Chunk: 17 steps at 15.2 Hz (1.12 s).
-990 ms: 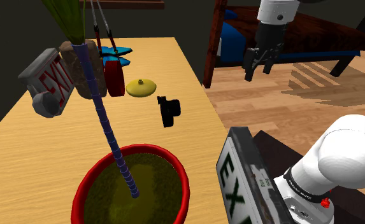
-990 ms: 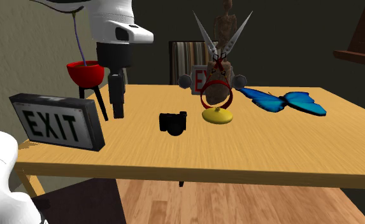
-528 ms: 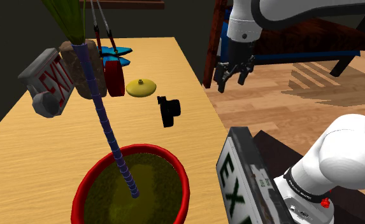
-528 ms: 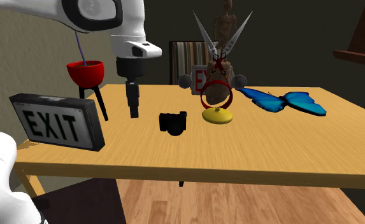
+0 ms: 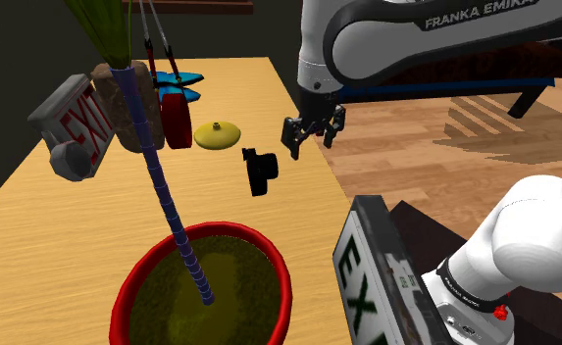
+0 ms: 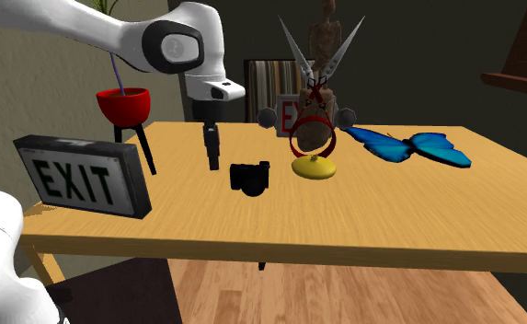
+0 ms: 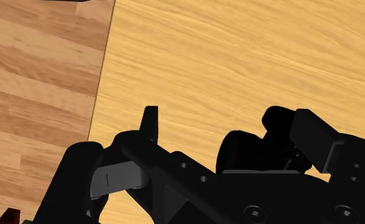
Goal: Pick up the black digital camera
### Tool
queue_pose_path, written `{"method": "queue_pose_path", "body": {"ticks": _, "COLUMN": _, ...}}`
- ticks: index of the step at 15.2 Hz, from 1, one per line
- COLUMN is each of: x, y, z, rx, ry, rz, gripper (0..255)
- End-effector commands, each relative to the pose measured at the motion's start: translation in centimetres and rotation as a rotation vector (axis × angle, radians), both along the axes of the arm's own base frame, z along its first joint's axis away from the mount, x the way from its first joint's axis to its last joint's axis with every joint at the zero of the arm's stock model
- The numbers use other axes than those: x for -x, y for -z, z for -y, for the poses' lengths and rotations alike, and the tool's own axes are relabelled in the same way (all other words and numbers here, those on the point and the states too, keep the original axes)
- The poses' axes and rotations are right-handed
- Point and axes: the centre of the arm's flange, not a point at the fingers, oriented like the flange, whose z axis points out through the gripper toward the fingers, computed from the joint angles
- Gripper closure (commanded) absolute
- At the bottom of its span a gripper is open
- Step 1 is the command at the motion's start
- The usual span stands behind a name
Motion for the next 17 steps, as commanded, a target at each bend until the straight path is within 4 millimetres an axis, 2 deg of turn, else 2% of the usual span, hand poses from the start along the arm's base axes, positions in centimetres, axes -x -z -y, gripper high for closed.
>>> {"method": "queue_pose_path", "body": {"ticks": 1, "x": -1.5, "y": 0.9, "z": -1.8, "rx": 0.0, "ry": 0.008, "rz": 0.012, "gripper": 0}}
{"method": "queue_pose_path", "body": {"ticks": 9, "x": -7.4, "y": 5.3, "z": -9.0, "rx": 0.004, "ry": 0.036, "rz": 0.053, "gripper": 0}}
{"method": "queue_pose_path", "body": {"ticks": 17, "x": -7.6, "y": 9.4, "z": -9.2, "rx": 0.004, "ry": 0.037, "rz": 0.054, "gripper": 0}}
